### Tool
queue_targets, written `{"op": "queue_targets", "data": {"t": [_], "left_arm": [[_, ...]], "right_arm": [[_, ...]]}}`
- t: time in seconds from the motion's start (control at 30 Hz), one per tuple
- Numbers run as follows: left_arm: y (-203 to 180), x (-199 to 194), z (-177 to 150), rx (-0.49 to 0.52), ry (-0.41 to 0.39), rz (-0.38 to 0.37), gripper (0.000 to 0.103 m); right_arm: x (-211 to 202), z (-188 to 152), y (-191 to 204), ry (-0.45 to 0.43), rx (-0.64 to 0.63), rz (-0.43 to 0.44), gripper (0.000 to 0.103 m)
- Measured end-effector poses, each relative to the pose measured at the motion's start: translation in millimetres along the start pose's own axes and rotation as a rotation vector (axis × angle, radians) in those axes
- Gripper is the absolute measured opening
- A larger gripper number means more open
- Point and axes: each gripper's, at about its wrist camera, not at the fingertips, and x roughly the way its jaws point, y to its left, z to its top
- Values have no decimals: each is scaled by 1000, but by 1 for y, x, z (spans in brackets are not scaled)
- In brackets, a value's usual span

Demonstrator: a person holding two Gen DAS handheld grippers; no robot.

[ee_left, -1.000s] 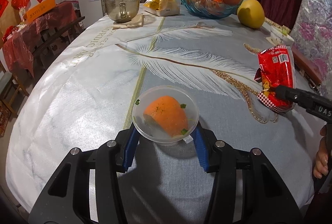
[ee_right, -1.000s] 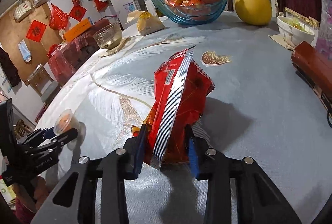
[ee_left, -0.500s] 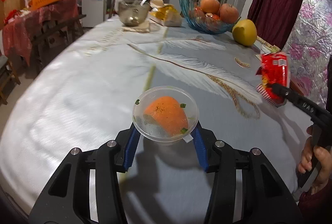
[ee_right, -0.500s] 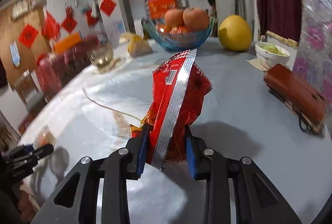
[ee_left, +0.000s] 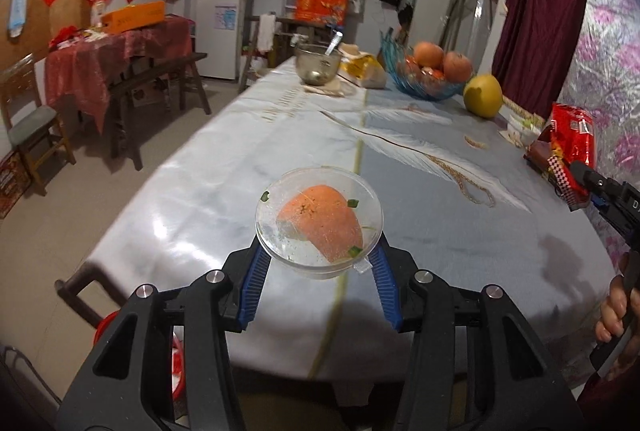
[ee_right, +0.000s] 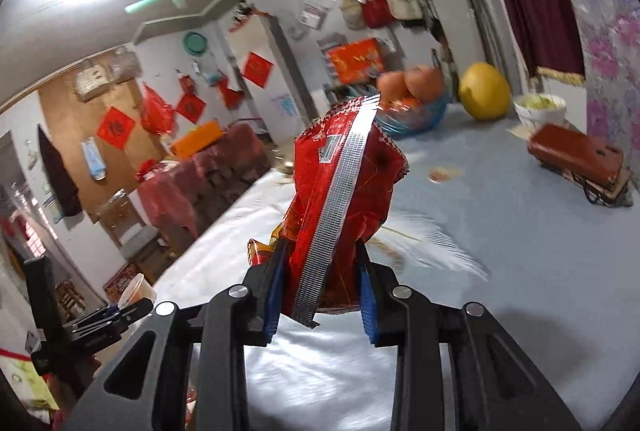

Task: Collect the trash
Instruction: 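Carry the cup and snack bag to the red wastebasket and release both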

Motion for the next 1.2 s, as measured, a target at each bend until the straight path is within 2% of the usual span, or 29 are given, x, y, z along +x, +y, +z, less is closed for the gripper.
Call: {"op": "queue_targets", "data": {"t": [0.33, 0.57, 0.8, 0.93, 1.07, 1.2], "left_arm": [[56, -83, -26, -56, -66, 131, 49], [110, -113, -50, -138, -57, 221, 49], [169, -90, -81, -240, 36, 285, 49], [205, -59, -106, -329, 138, 265, 49], [224, -28, -124, -357, 211, 292, 49], [243, -6, -136, -402, 278, 316, 63]], "right_arm": [[-40, -11, 64, -32, -90, 116, 32], [-67, -16, 98, -47, -135, 194, 32], [-64, -28, 123, -12, -178, 232, 32], [-46, -39, 138, 46, -198, 255, 32], [-21, -53, 151, 126, -223, 256, 32], [0, -66, 166, 195, -235, 260, 32]]}}
